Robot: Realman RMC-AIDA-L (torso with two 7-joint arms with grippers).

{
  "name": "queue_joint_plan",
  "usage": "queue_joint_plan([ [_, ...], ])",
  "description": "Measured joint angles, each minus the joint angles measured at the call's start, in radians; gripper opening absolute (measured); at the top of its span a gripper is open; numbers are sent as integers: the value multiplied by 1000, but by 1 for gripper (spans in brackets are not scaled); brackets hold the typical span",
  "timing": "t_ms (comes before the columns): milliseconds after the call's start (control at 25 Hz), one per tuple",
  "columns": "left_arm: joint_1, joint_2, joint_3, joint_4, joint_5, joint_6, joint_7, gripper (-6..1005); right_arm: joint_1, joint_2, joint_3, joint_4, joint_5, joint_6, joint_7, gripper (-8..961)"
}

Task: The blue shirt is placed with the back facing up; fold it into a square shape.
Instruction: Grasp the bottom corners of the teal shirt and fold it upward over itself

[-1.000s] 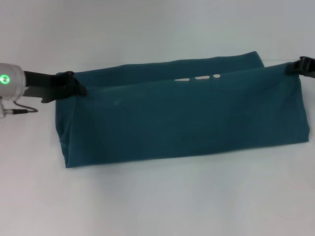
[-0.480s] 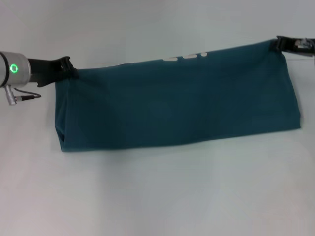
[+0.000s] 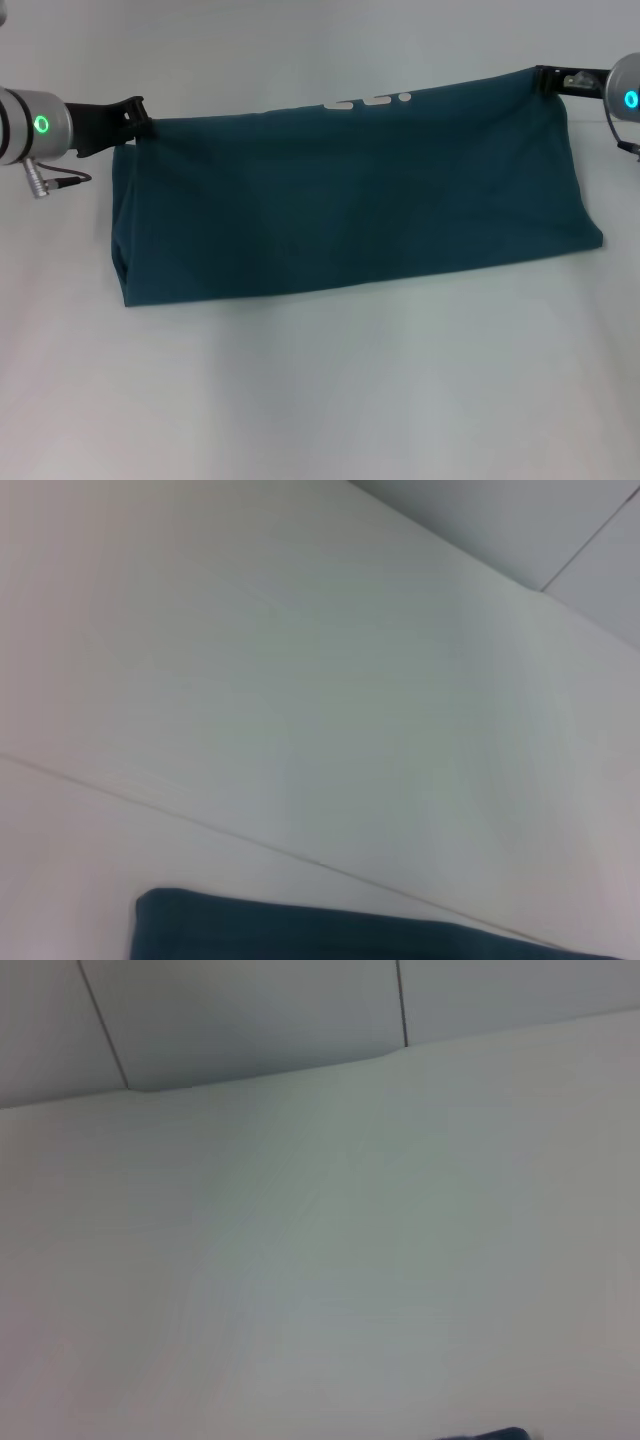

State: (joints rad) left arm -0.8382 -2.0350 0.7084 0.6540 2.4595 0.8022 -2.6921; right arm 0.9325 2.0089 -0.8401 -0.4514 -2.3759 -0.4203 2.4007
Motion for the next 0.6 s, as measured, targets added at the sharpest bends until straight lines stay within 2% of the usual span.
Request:
queue_joint_plan([
  [240, -4, -7, 7, -11, 1, -42, 1, 110, 17, 10, -24, 24, -9, 57, 0, 46],
  [600, -17, -8, 30, -29, 1, -95, 0, 128, 19, 11, -21, 25, -13, 62, 0, 46],
])
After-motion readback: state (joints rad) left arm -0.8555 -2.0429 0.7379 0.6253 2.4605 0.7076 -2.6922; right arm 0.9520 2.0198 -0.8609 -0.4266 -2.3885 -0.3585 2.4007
